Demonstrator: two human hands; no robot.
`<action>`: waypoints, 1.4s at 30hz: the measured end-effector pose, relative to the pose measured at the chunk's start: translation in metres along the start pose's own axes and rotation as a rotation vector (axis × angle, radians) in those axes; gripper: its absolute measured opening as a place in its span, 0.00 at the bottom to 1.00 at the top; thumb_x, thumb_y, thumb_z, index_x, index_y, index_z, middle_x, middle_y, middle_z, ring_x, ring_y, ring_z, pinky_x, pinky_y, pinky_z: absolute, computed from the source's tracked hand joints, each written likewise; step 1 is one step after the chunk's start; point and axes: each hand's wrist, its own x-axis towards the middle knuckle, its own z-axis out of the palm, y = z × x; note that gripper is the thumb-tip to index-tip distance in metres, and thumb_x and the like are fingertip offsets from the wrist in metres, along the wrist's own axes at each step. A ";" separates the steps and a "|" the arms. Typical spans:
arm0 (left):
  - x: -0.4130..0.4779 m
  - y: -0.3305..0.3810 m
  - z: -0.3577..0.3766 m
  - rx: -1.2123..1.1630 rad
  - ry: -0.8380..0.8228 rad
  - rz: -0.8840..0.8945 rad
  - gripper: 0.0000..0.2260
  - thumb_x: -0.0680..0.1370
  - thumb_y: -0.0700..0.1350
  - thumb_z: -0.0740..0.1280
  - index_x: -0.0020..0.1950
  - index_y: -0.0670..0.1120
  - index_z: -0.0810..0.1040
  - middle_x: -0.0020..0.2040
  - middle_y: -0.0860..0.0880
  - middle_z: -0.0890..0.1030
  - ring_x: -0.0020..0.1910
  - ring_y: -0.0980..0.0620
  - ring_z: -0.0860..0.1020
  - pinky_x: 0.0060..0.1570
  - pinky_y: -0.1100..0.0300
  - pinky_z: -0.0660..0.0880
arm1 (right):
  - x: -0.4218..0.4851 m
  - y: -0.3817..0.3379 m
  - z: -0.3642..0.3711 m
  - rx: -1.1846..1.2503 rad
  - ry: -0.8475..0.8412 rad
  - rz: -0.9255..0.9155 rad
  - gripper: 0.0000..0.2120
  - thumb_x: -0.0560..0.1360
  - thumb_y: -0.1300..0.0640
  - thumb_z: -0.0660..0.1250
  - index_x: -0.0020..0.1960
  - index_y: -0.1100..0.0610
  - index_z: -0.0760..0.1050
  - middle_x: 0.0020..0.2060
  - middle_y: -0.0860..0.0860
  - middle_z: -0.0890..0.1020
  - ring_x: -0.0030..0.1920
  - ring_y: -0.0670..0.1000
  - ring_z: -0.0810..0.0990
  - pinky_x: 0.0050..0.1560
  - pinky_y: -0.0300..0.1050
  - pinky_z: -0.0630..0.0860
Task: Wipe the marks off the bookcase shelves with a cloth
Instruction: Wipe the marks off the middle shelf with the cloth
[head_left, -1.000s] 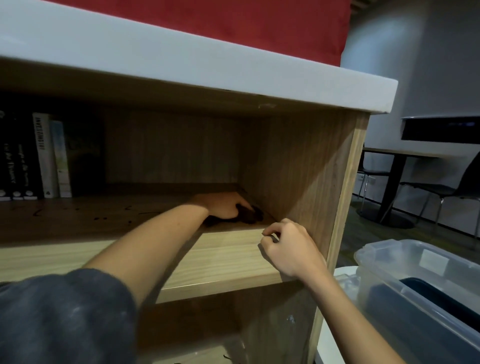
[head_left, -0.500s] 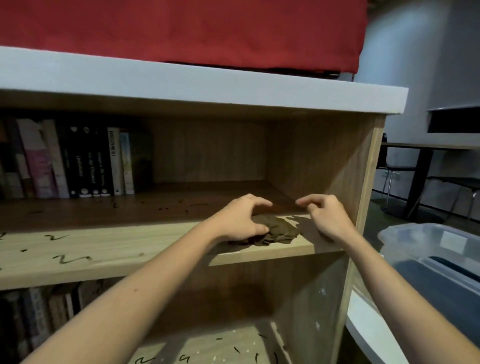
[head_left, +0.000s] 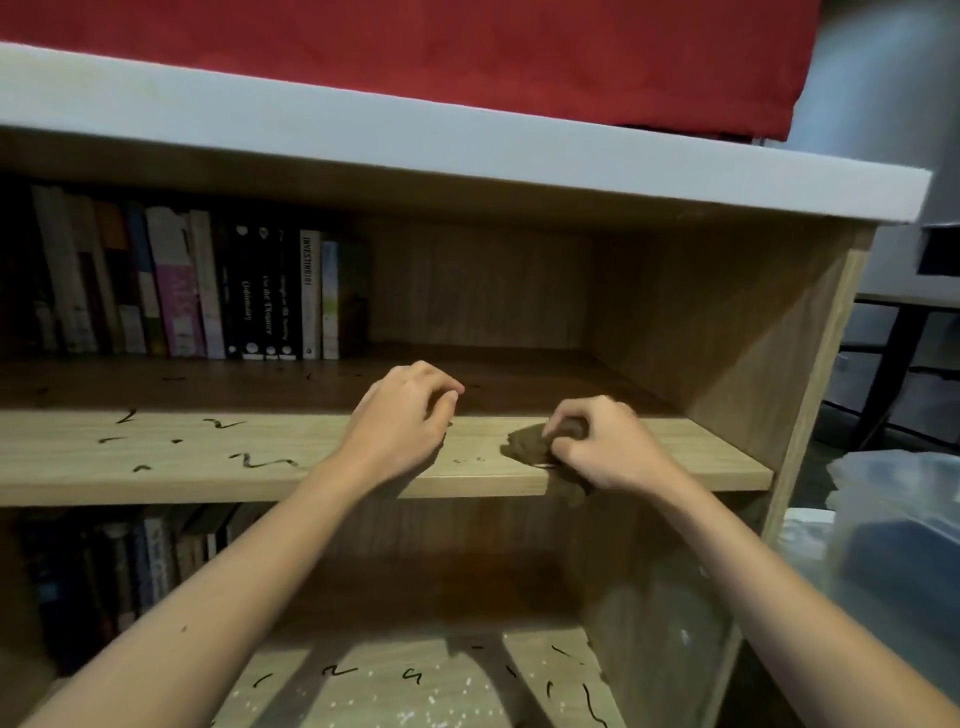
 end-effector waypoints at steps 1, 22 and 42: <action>0.001 -0.002 0.000 -0.019 0.006 -0.006 0.12 0.81 0.49 0.57 0.60 0.51 0.77 0.61 0.54 0.75 0.62 0.56 0.69 0.63 0.56 0.67 | 0.003 0.002 -0.005 0.069 0.081 0.015 0.06 0.73 0.59 0.64 0.43 0.49 0.77 0.43 0.49 0.80 0.41 0.46 0.76 0.37 0.39 0.71; -0.021 -0.027 -0.004 0.011 0.188 0.046 0.10 0.78 0.44 0.59 0.56 0.50 0.78 0.61 0.54 0.73 0.65 0.57 0.65 0.67 0.59 0.55 | -0.014 -0.037 0.012 0.034 -0.163 -0.098 0.12 0.76 0.59 0.59 0.51 0.50 0.81 0.52 0.43 0.79 0.49 0.43 0.77 0.50 0.37 0.73; -0.019 -0.025 -0.005 0.098 -0.112 -0.023 0.14 0.79 0.45 0.54 0.49 0.55 0.80 0.49 0.56 0.81 0.56 0.58 0.75 0.71 0.50 0.38 | -0.027 -0.038 0.024 0.011 -0.030 -0.047 0.12 0.78 0.58 0.58 0.50 0.50 0.80 0.45 0.43 0.80 0.36 0.41 0.75 0.34 0.30 0.70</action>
